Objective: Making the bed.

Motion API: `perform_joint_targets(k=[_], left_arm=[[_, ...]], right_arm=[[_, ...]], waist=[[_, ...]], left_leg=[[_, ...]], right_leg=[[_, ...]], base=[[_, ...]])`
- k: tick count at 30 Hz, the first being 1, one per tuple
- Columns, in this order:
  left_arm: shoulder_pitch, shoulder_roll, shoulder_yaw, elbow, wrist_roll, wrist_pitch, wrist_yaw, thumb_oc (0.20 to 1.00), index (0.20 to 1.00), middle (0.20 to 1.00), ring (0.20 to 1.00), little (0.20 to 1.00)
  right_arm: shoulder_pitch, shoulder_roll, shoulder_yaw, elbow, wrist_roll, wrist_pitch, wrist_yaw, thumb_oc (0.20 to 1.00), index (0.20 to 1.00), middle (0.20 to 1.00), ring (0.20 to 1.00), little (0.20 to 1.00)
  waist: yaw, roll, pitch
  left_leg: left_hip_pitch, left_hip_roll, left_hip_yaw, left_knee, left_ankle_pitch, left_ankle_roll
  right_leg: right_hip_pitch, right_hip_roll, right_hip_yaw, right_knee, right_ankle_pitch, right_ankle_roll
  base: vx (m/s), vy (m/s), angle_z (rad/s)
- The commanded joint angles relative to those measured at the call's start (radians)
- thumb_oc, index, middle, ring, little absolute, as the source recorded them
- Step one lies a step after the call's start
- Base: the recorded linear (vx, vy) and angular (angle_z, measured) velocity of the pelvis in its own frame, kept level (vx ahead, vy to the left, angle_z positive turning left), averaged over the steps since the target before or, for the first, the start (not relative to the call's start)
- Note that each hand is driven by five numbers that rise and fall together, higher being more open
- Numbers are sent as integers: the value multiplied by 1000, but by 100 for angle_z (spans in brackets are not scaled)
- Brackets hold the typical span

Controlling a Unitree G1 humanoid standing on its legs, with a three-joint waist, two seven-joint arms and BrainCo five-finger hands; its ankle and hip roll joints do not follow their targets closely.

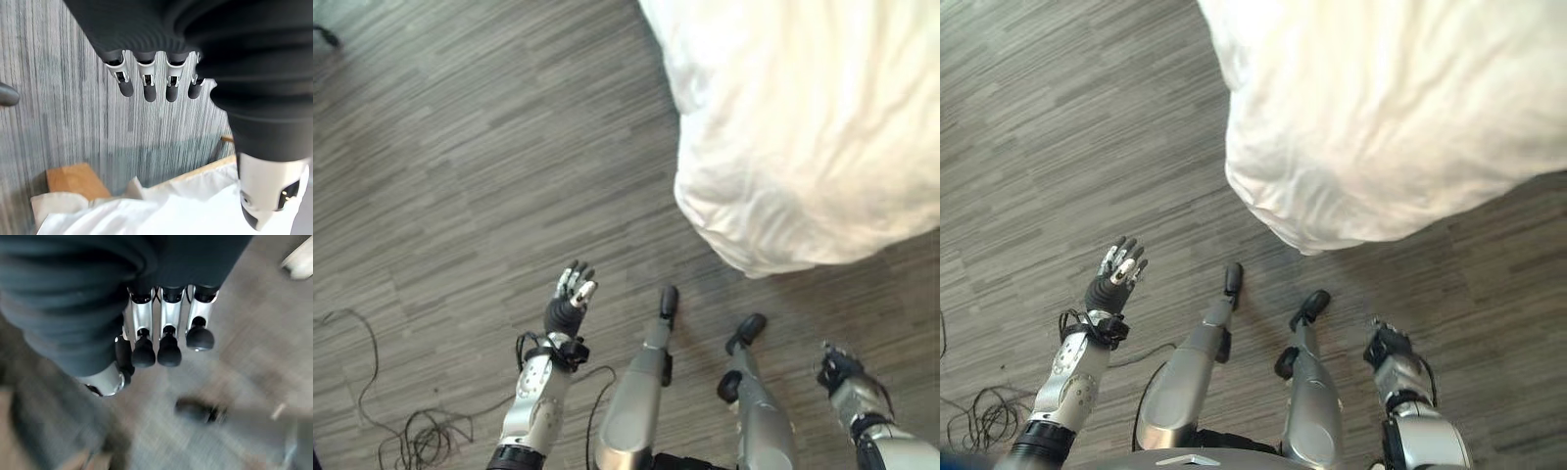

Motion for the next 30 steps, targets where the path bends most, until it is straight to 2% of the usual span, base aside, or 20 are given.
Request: perform_joint_targets(k=[1,4,5,6,8,11,12,14,15,16,18,19,20,22,23,24,27,28,29,30], left_arm=[[30,0,17,-37,-18,-51,8,1000,1000,1000,1000,1000],[32,7,34,-43,-14,-54,27,1000,1000,1000,1000,1000],[32,1,59,-52,-12,-63,49,1000,1000,1000,1000,1000],[34,1,58,-53,-11,-63,49,1000,1000,1000,1000,1000],[37,0,75,-59,-2,-72,60,1000,1000,1000,1000,1000],[45,-5,92,-84,0,-76,63,1000,1000,1000,1000,1000],[46,-5,92,-84,0,-76,63,1000,1000,1000,1000,1000],[62,-4,96,-112,-6,-69,53,1000,1000,1000,1000,1000],[63,-4,97,-113,-6,-68,53,1000,1000,1000,1000,1000],[67,2,98,-118,-7,-65,48,1000,1000,1000,1000,1000],[87,12,97,-125,-10,-59,12,1000,1000,1000,1000,1000],[90,13,97,-124,-12,-59,2,1000,1000,1000,1000,1000],[101,14,78,-112,-26,-56,-24,1000,1000,1000,1000,1000],[101,14,72,-110,-28,-54,-25,1000,1000,1000,1000,1000],[95,18,54,-99,-33,-58,-31,1000,1000,1000,1000,1000],[94,17,54,-99,-33,-58,-31,1000,1000,1000,1000,1000],[85,28,40,-85,-47,-66,-45,1000,1000,1000,1000,1000],[90,31,38,-80,-48,-67,-47,1000,1000,1000,1000,1000],[89,32,38,-80,-48,-67,-48,1000,1000,1000,1000,1000],[87,43,35,-69,-51,-70,-45,1000,1000,1000,1000,1000]], right_arm=[[50,-40,-53,-4,118,-47,-33,200,200,200,200,200],[100,-40,-140,-87,208,-103,-62,200,200,200,200,200],[140,-36,-178,-282,186,-160,-99,200,200,200,200,200],[146,-30,-179,-294,180,-157,-107,200,200,200,200,200],[177,-21,-182,-470,101,-191,-141,200,200,200,200,200],[167,-10,-158,-817,-19,-233,-167,200,200,200,200,200],[168,-9,-158,-818,-20,-233,-168,200,200,200,200,200],[143,6,-66,-1079,-56,-228,-77,200,200,200,200,200],[145,7,-66,-1081,-56,-227,-76,200,200,200,200,200],[132,-9,-5,-1151,-80,-219,-44,200,200,200,200,200],[50,-72,176,-1288,-106,-163,97,200,200,200,200,200],[33,-79,201,-1275,-96,-155,109,200,200,200,200,200],[-64,-77,340,-1212,-95,-114,166,200,200,200,200,200],[-92,-74,373,-1198,-111,-99,165,200,200,200,200,200],[-191,-58,477,-1113,-147,-67,180,200,200,200,200,200],[-192,-57,478,-1111,-147,-68,180,200,200,200,200,200],[-339,-15,586,-987,-160,-37,194,200,200,200,200,200],[-369,-6,601,-955,-169,-30,193,200,200,200,200,200],[-372,-6,600,-953,-169,-31,193,200,200,200,200,200],[-455,10,612,-852,-183,-25,163,200,200,200,200,200]], waist=[[-17,11,-67],[-48,-11,-86],[-72,-24,-98],[-71,-25,-100],[-84,-33,-110],[-97,-42,-126],[-97,-43,-126],[-88,-49,-128],[-88,-50,-128],[-81,-52,-128],[-56,-55,-130],[-50,-53,-131],[-19,-48,-135],[-12,-46,-135],[18,-38,-134],[17,-38,-134],[66,-25,-127],[78,-23,-130],[76,-22,-125],[110,-17,-123]], left_leg=[[-13,-13,-43,-30,3,-35],[4,-12,-32,-30,-10,-34],[13,-12,-22,-30,-17,-31],[13,-12,-21,-30,-18,-31],[20,-13,-15,-30,-22,-29],[29,-16,-2,-30,-29,-25],[29,-16,-2,-30,-29,-24],[32,-17,3,-30,-27,-23],[33,-17,3,-30,-27,-23],[32,-17,5,-30,-24,-23],[30,-18,4,-30,-17,-25],[29,-19,1,-30,-16,-25],[25,-22,-9,-30,-11,-26],[23,-22,-13,-30,-9,-26],[17,-23,-21,-30,-2,-28],[17,-23,-21,-30,-2,-28],[3,-23,-43,-30,9,-33],[11,-18,-52,-30,-13,-41],[-1,-23,-47,-30,11,-34],[2,-20,-67,-30,-7,-44]], right_leg=[[-11,-18,32,41,-25,75],[4,-14,43,31,-25,77],[8,-12,54,29,-24,79],[8,-13,54,29,-24,79],[11,-13,64,26,-21,80],[12,-12,79,20,-17,82],[12,-12,79,20,-17,82],[11,-13,86,20,-12,81],[11,-13,86,20,-12,81],[12,-12,88,19,-10,81],[13,-13,86,15,-4,81],[14,-14,82,14,-5,81],[16,-16,73,12,0,82],[18,-18,69,11,1,82],[17,-19,62,11,3,81],[17,-19,62,11,3,81],[16,-21,40,11,3,81],[27,-16,43,11,-17,89],[17,-21,33,11,2,81],[28,-15,31,11,-17,89]], base=[[61,18,-19],[66,22,-15],[43,25,-22],[36,30,-18],[17,26,-24],[7,27,-13],[-6,11,-13],[-19,5,-18],[-23,5,-12],[-31,-8,-6],[-40,-24,-2],[-44,-42,3],[-40,-37,5],[-35,-28,9],[-29,-21,14],[-47,-24,22],[-21,-49,21],[-4,-21,20],[58,-48,41],[-16,-21,43]])
